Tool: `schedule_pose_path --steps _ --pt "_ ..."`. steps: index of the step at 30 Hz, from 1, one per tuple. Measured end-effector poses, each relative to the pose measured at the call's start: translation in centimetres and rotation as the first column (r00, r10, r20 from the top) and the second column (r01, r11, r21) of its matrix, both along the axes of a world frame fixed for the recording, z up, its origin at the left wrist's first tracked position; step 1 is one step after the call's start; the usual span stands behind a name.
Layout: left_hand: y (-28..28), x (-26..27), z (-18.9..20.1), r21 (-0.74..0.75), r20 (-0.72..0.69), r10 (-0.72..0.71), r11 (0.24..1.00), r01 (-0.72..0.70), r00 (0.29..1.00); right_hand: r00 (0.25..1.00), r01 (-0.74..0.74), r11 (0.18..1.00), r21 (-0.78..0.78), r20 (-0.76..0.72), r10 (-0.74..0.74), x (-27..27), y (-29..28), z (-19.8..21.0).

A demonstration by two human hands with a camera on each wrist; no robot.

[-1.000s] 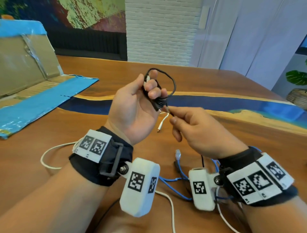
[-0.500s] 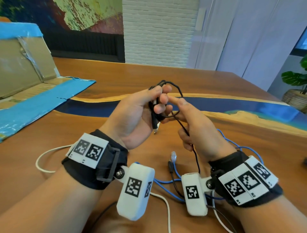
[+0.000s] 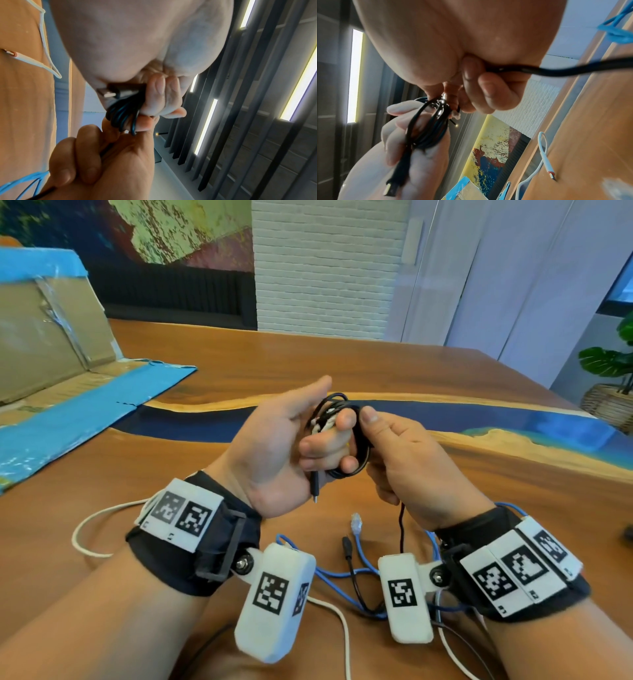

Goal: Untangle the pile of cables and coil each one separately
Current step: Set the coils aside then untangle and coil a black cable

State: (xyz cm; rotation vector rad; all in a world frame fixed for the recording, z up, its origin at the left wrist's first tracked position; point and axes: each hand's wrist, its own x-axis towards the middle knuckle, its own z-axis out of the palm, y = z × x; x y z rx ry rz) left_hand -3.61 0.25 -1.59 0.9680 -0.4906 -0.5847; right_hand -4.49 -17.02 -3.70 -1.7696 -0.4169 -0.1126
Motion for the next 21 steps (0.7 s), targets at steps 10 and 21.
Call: schedule_pose_path --steps 10,21 --pt "-0.9 1.0 -0.5 -0.302 -0.273 0.352 0.852 -0.427 0.895 0.998 0.001 0.918 -0.396 0.055 0.023 0.1 -0.2 0.2" --pt "-0.4 1.1 -0.9 0.377 0.336 0.428 0.755 -0.536 0.839 0.986 0.053 0.988 -0.142 0.167 -0.029 -1.0 -1.8 1.8"
